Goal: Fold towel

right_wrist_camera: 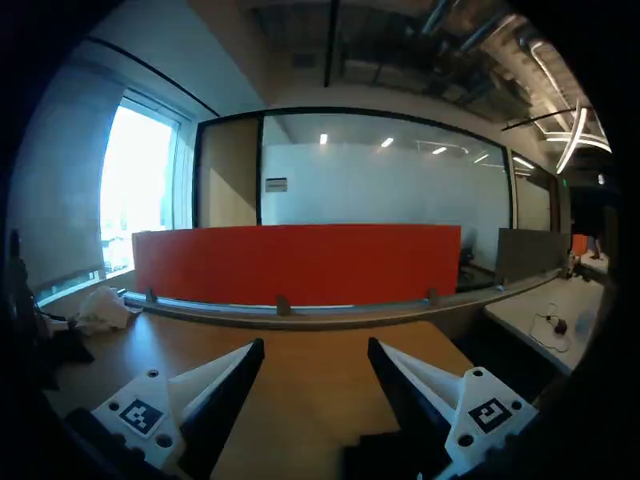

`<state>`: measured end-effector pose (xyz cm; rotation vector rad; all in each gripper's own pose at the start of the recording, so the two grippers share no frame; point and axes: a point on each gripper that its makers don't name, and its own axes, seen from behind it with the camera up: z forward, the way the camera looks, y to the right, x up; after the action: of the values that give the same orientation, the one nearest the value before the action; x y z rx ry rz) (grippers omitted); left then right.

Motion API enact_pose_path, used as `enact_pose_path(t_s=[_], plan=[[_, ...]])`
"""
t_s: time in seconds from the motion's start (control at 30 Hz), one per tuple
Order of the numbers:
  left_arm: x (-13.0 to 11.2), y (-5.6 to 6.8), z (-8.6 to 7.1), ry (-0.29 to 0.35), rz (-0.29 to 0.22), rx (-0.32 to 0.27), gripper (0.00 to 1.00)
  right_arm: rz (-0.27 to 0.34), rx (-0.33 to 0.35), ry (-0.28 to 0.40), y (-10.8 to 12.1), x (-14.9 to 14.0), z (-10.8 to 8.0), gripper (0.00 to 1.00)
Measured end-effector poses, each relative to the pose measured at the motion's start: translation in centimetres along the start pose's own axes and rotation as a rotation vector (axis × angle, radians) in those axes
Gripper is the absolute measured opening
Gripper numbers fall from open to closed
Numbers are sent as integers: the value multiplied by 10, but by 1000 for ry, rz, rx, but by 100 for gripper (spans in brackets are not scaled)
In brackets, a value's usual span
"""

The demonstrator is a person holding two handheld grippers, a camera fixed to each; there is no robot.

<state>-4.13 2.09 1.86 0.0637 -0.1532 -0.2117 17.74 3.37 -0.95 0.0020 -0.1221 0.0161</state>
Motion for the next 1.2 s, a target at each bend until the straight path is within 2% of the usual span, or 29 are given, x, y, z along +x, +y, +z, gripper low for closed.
enact_pose_path(t_s=[0.2,0.47,0.67,0.77,0.97,1.2], plan=[[7,-3,1,32,4,10,93,-2,13,1,-21,-3,6,100],[10,-4,2,64,7,11,93,7,20,1,-36,-3,10,100],[9,-3,3,92,-16,3,93,-17,33,10,-47,-6,13,100],[6,-2,5,103,-12,-1,93,-28,32,21,-51,-6,13,100],[1,0,9,139,30,-1,93,-35,46,30,-61,-10,12,100],[-9,2,13,178,105,-1,93,-44,59,33,-65,-18,10,100]])
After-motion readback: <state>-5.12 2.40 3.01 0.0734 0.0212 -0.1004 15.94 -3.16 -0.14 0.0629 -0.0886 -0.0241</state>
